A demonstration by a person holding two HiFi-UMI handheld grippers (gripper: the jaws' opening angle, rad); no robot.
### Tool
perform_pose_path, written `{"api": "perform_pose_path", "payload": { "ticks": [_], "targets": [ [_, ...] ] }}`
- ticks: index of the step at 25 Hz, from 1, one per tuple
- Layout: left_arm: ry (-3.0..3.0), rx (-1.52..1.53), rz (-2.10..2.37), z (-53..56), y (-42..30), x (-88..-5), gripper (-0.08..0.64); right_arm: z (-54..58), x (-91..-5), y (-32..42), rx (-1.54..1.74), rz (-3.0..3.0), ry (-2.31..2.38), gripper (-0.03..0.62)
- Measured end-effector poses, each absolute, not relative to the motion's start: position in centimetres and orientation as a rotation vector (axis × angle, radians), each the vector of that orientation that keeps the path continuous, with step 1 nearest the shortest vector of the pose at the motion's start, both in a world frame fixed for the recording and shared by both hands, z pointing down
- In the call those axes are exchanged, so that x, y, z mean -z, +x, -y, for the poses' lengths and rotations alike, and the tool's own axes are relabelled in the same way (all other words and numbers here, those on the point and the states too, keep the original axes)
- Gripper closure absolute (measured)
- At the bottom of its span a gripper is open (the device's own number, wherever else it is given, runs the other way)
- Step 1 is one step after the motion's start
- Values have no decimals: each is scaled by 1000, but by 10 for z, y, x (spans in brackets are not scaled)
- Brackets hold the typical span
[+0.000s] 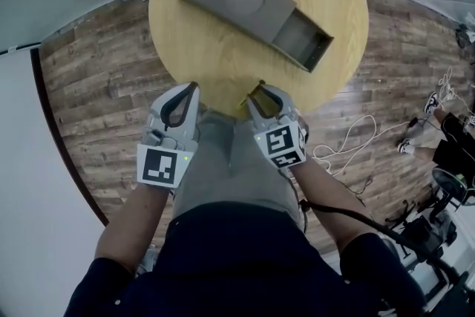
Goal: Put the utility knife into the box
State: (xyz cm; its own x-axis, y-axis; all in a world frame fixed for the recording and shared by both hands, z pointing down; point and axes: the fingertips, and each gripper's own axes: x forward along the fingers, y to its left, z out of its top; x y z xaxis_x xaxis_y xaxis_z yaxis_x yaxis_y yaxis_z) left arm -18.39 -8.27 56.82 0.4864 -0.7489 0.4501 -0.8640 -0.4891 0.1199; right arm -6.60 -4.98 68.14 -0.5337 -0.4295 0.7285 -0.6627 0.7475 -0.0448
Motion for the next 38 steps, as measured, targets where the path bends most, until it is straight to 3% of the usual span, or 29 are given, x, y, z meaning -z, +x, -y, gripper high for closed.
{"api": "perform_pose_path", "payload": {
  "ticks": [18, 38],
  "targets": [
    [2351, -473, 1457, 81, -205, -559, 557, 52, -673, -70, -429, 2233, 745, 479],
    [2568, -408, 1421, 110, -161, -461, 557, 96, -546, -21, -315, 2276, 1024, 495]
  ]
}}
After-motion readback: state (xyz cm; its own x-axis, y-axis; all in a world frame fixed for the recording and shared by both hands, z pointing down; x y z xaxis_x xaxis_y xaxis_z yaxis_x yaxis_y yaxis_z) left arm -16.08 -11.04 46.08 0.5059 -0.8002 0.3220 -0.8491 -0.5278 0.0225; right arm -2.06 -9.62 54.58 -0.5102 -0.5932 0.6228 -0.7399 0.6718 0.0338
